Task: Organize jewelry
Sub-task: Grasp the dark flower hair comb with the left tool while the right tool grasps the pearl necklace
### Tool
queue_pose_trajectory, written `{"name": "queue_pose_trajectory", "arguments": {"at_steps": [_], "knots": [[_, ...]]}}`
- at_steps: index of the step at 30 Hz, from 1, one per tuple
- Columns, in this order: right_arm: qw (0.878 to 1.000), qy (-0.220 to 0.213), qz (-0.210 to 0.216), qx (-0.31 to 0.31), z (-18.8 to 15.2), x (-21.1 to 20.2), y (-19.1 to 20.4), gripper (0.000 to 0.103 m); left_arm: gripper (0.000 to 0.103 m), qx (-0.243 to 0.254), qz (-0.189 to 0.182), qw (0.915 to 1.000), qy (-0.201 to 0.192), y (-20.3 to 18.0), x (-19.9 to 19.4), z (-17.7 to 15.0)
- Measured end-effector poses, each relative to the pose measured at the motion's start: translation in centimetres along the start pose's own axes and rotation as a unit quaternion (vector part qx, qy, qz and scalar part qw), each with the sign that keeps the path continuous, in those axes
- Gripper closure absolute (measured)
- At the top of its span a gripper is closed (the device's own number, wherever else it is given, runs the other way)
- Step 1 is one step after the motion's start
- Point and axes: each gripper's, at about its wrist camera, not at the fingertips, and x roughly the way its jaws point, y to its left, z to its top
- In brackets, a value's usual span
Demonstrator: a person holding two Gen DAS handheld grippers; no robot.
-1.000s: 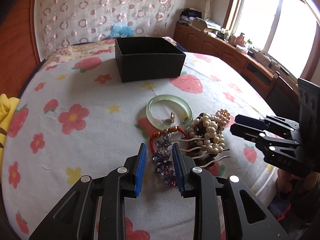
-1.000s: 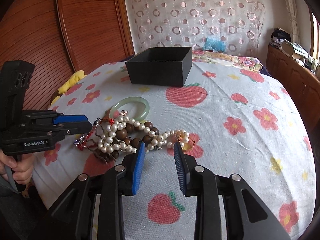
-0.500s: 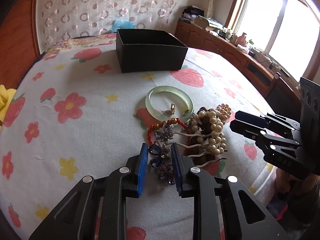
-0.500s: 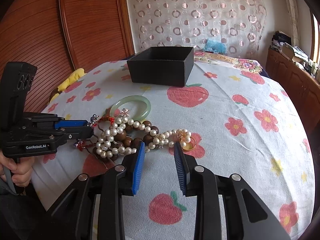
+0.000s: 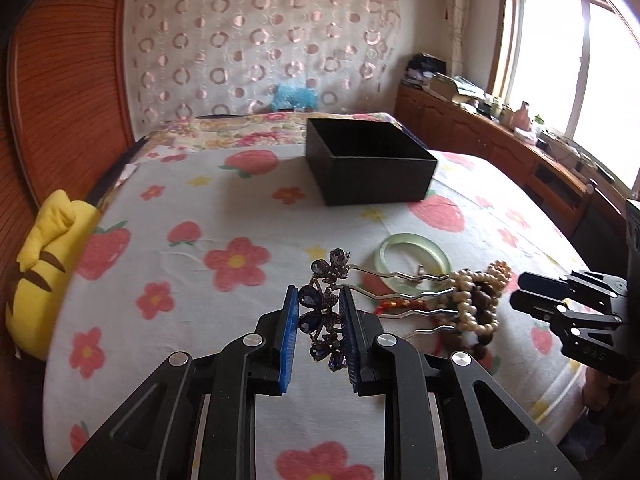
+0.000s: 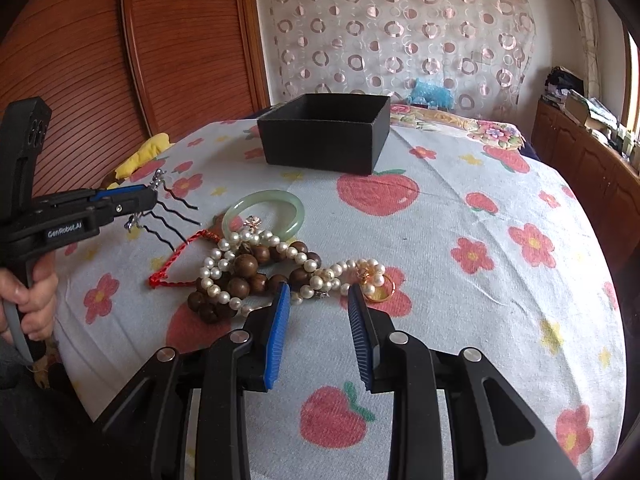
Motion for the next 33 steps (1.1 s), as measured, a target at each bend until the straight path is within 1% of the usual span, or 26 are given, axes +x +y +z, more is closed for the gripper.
{"name": "queue_pose_trajectory", "arguments": {"at_steps": [5, 9, 13, 16, 17, 21, 27, 28, 29, 33], "knots": [[1.0, -0.001, 0.02, -0.008, 0.8, 0.1, 1.2, 0.071, 0.084, -0.01, 0.004, 0.9999, -0.008, 1.1, -0.8, 0.1], [0.999, -0.004, 0.035, -0.026, 1.9, 0.6, 3.3, 0.071, 0.084, -0.01, 0.008, 0.9998, -0.015, 1.6, -1.6, 0.1], [0.998, -0.003, 0.046, -0.045, 2.3, 1.0, 5.2, 0.071, 0.084, -0.013, 0.01, 0.9997, -0.019, 2.0, -2.2, -0.2], [0.997, 0.006, 0.054, -0.057, 2.5, 1.5, 6.1, 0.071, 0.084, -0.017, 0.011, 0.9996, -0.018, 2.4, -2.4, -0.4], [0.997, 0.013, 0.05, -0.063, 2.5, 1.7, 6.4, 0.073, 0.084, -0.019, 0.011, 0.9996, -0.019, 2.6, -2.5, -0.5], [0.995, 0.032, 0.033, -0.084, 2.2, 2.3, 7.1, 0.073, 0.084, -0.025, 0.01, 0.9994, -0.02, 3.1, -2.5, -0.7], [0.991, 0.034, 0.004, -0.126, 1.9, 2.6, 8.2, 0.073, 0.084, -0.026, 0.01, 0.9994, -0.021, 3.2, -2.5, -0.7], [0.991, 0.034, 0.004, -0.129, 1.9, 2.8, 8.1, 0.074, 0.084, -0.026, 0.009, 0.9994, -0.021, 3.3, -2.6, -0.7], [0.991, 0.033, 0.004, -0.13, 1.9, 2.7, 8.1, 0.08, 0.084, -0.027, 0.009, 0.9994, -0.021, 3.3, -2.6, -0.7], [0.992, 0.029, 0.008, -0.12, 1.8, 2.4, 7.3, 0.081, 0.084, -0.026, 0.01, 0.9994, -0.021, 3.2, -2.5, -0.7]]}}
